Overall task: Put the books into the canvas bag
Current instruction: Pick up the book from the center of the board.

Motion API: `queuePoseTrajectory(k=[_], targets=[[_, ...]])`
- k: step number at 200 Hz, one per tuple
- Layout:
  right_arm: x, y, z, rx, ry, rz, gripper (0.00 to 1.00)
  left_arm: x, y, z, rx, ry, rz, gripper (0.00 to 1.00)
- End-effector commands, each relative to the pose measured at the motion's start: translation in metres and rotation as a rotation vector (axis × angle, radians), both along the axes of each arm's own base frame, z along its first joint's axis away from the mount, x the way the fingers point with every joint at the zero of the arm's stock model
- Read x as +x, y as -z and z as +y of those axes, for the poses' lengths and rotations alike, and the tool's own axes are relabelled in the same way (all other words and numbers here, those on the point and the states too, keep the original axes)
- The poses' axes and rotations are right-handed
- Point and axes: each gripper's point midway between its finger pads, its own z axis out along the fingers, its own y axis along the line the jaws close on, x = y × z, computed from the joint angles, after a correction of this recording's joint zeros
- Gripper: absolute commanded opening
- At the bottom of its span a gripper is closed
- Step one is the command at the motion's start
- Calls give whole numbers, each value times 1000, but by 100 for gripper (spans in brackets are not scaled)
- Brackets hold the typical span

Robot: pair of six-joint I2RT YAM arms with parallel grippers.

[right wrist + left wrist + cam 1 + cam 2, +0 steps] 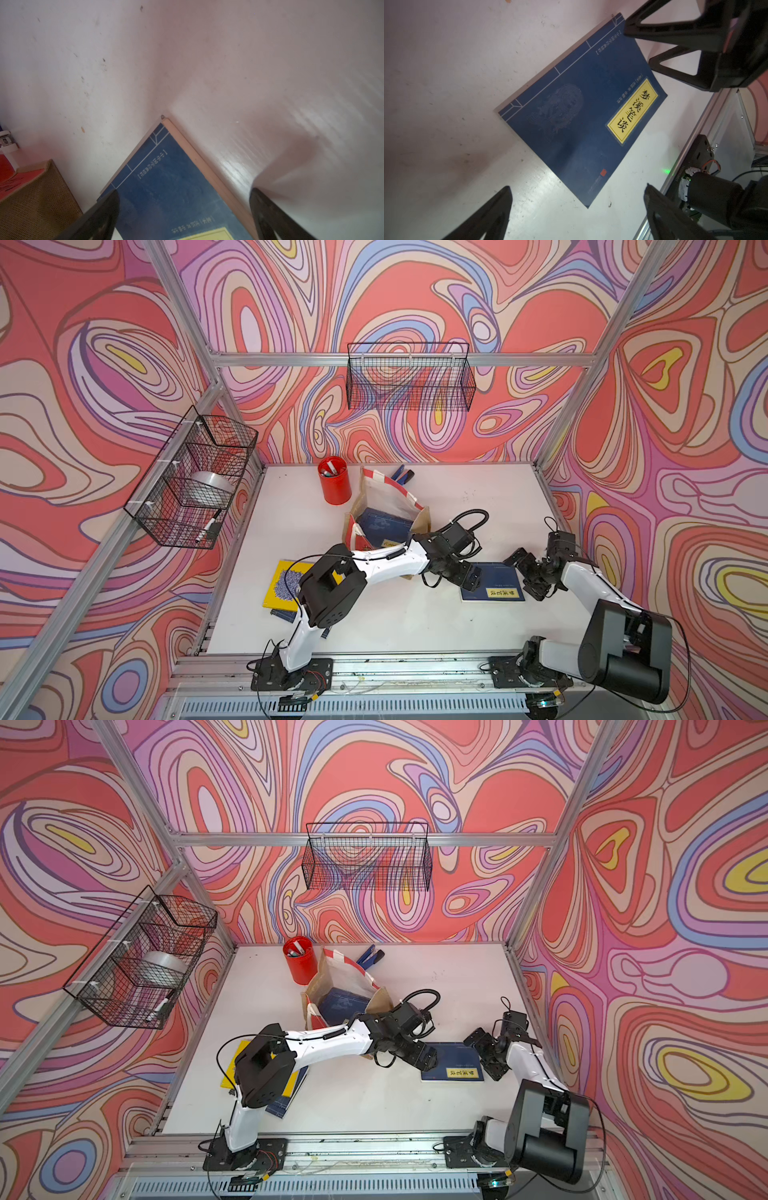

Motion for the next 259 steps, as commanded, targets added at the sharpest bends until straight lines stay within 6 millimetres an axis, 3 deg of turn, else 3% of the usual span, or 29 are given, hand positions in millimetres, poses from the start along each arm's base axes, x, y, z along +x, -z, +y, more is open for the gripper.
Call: queuePoseTrajectory(k=[1,44,93,124,167,186,213,259], targets=[[-1,4,7,42,3,-23,98,6,3,-9,-35,-84,82,100],[-7,6,18,86,0,-42,98,15,32,2,-59,-185,231,100],[-9,8,36,95,-55,-42,98,10,22,-20,-237,-145,332,96],[-11,11,46,102,-87,-31,99,9,18,-24,-267,-132,347,81],[-15,19,56,113,-108,-19,98,9,-6,-28,-338,-109,327,43],[-15,20,57,114,-110,-18,98,11,-8,-26,-317,-107,308,26],[-15,20,58,115,-116,-19,98,11,-3,-28,-323,-113,323,11],[-16,22,62,121,-127,-20,98,15,-14,-31,-344,-111,300,0]])
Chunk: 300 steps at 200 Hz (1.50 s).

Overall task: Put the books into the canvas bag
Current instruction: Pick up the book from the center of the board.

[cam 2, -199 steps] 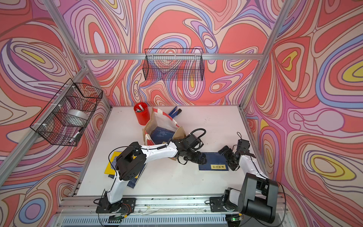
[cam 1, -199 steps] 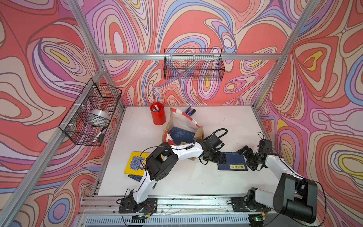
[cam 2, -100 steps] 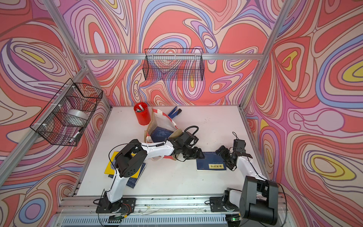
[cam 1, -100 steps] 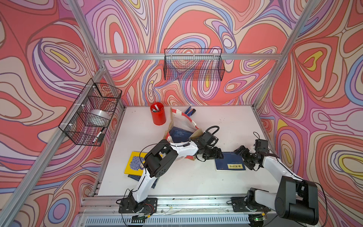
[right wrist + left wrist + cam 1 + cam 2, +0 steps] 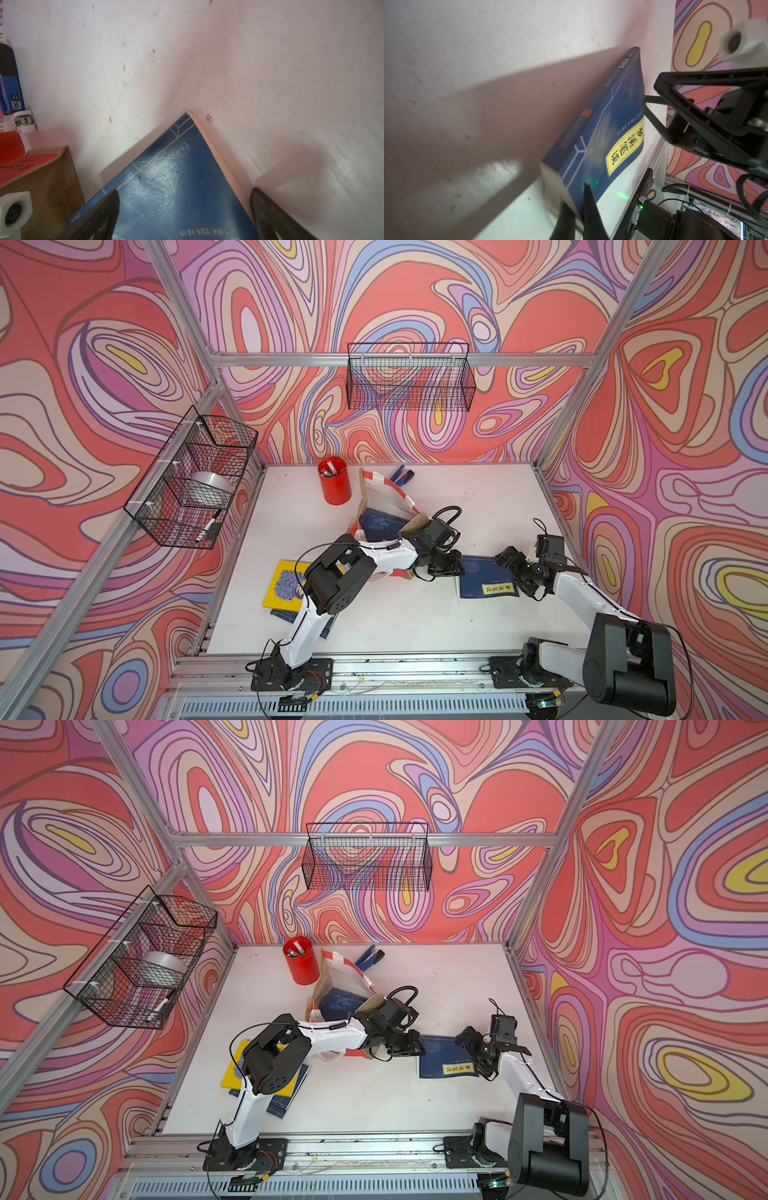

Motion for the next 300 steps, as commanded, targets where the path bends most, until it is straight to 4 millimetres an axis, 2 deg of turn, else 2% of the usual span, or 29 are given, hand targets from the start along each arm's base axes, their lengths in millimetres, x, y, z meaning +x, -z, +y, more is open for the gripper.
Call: queuePoseTrajectory(k=[1,22,44,76,96,114,142,161,172,181,219,251,279,300], targets=[[-34,25,35,152,-52,137,98,-12,-37,-27,-129,75,-44,0],[-24,10,35,148,-59,71,98,-8,-52,-24,-138,84,-78,0],[-2,-32,34,128,-74,-131,98,-4,-74,-14,-105,152,-163,0],[15,-95,39,85,-139,-469,99,-4,-125,5,-106,290,-286,0],[14,-132,40,36,-169,-661,98,-10,-169,16,-177,352,-344,0],[11,-162,38,-24,-178,-783,98,-13,-202,31,-141,386,-445,0],[12,-195,45,-66,-259,-883,98,-21,-251,55,-119,443,-581,0],[7,-228,59,-64,-348,-1032,98,-27,-268,76,-65,491,-668,0],[-2,-252,71,-48,-428,-1148,98,-27,-269,87,-35,504,-699,0],[-7,-264,79,-31,-475,-1202,99,-26,-269,97,-18,505,-711,0],[-28,-283,115,159,-755,-1286,98,-26,-282,130,-26,510,-774,0],[-52,-302,137,340,-930,-1341,98,-14,-294,162,-22,447,-829,0],[-59,-298,159,456,-1021,-1309,98,-16,-307,175,-77,419,-839,0],[-54,-292,160,438,-999,-1309,98,-26,-313,176,-120,446,-846,0]])
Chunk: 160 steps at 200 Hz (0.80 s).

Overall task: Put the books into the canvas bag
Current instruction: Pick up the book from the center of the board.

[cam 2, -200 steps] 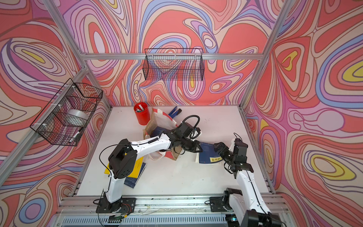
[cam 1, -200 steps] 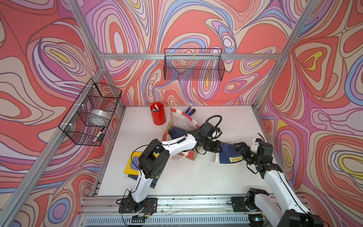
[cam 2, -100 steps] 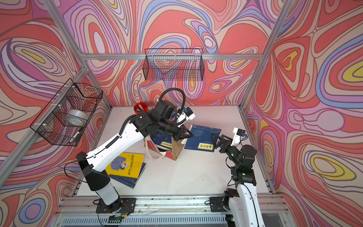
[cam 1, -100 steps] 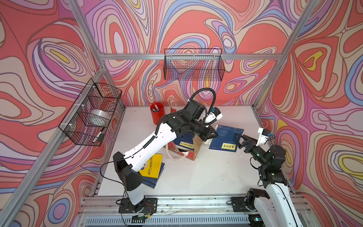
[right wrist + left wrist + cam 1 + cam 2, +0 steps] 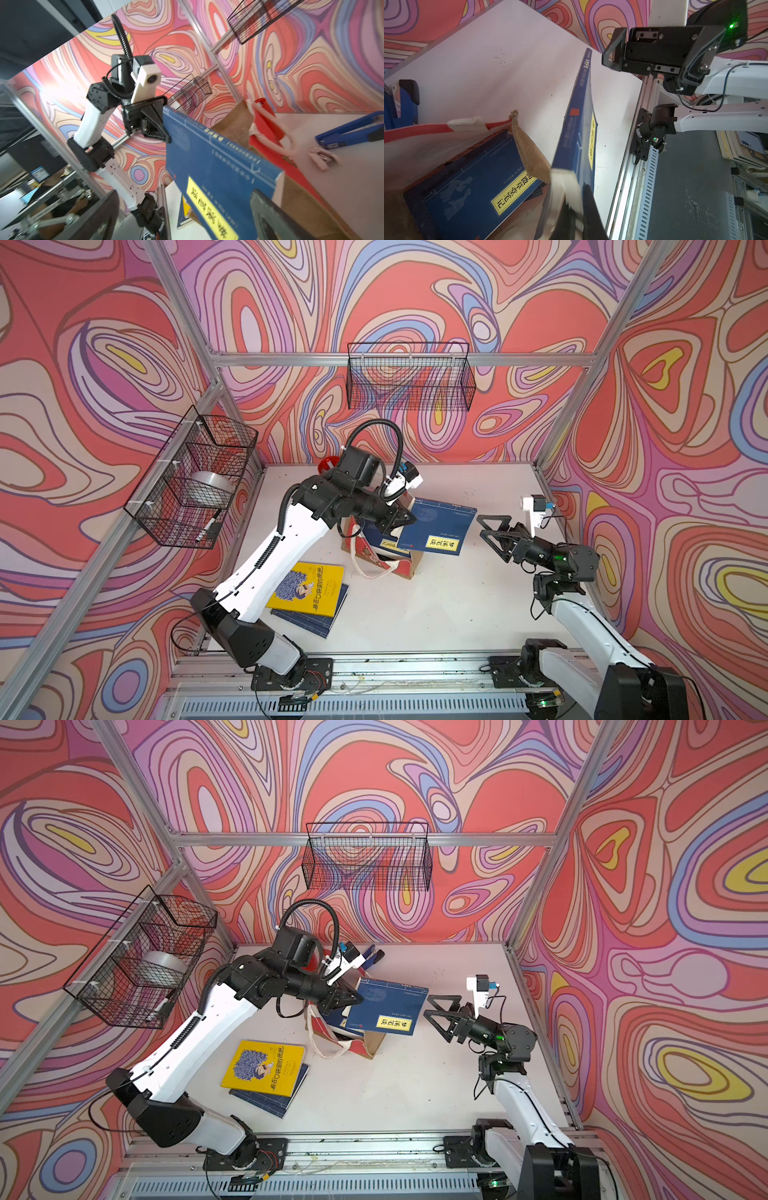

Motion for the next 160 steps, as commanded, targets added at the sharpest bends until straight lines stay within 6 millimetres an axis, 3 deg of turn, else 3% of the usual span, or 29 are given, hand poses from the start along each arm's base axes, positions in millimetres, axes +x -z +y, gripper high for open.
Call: queuePoseTrajectory(k=[1,51,126,160], targets=[[-17,-9,6,-14,-41,-89,98,-22,-22,-3,-83,108,-48,0],[-3,1,7,-180,115,-98,98,-45,-34,-1,-128,193,-27,0],[15,9,-3,-237,235,-70,98,-55,-49,6,-142,204,-64,0],[3,1,8,-187,102,-98,98,-57,-53,7,-162,213,-70,0]])
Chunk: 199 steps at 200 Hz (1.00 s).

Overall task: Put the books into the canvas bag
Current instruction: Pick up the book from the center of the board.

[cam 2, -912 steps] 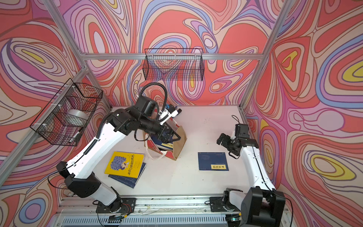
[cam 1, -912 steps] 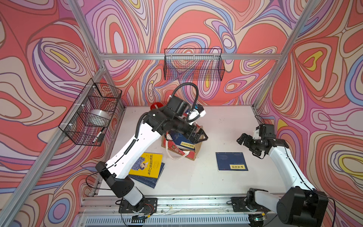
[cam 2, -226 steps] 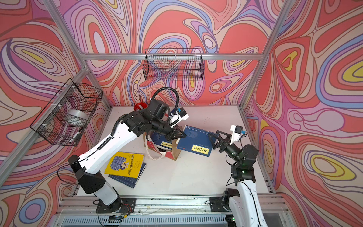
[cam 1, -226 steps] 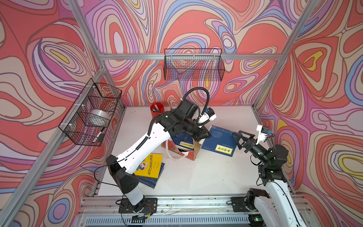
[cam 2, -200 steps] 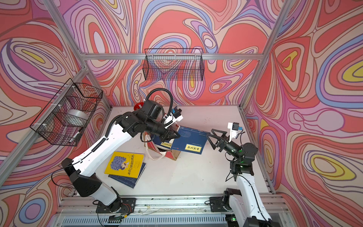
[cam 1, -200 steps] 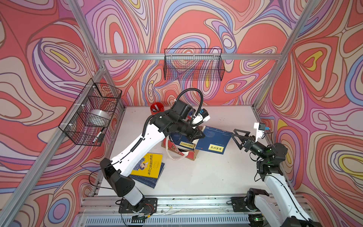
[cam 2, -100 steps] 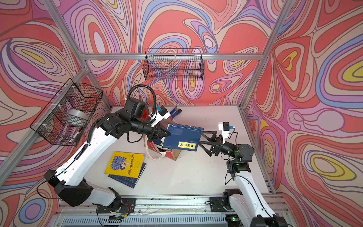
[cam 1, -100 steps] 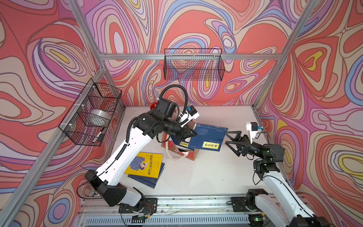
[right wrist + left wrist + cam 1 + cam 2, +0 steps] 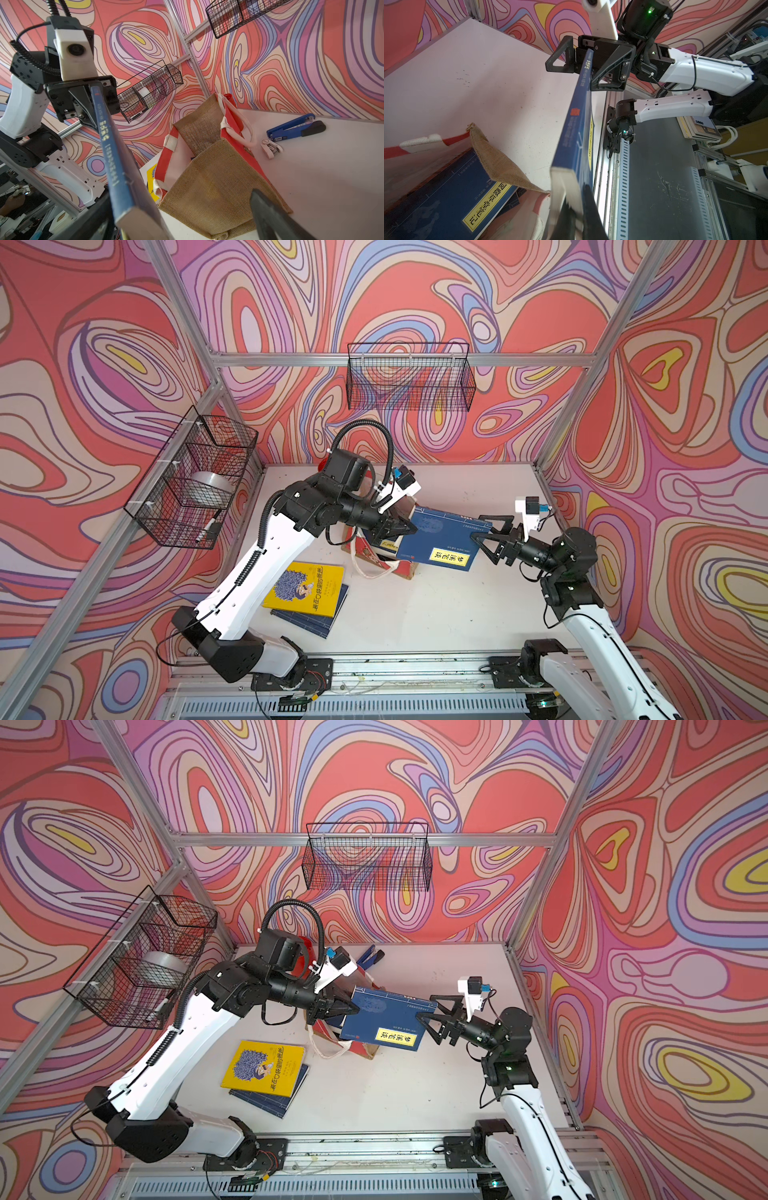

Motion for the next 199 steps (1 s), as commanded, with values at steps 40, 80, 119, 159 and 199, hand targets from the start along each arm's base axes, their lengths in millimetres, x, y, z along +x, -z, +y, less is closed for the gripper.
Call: queuePoseTrajectory(k=[40,80,119,159,199], targets=[[-39,-22,34,110,-359,-36,75,-4,-21,1,-73,38,-57,0],[-49,-32,44,121,-404,-58,40,4,-17,4,-60,10,-57,0],[-58,-48,43,142,-417,-76,0,27,-14,22,-94,-78,-40,4],[-61,-61,43,187,-446,-70,0,35,-19,35,-186,-88,-25,87],[-60,-68,42,239,-480,-74,0,21,-27,28,-267,21,43,97]])
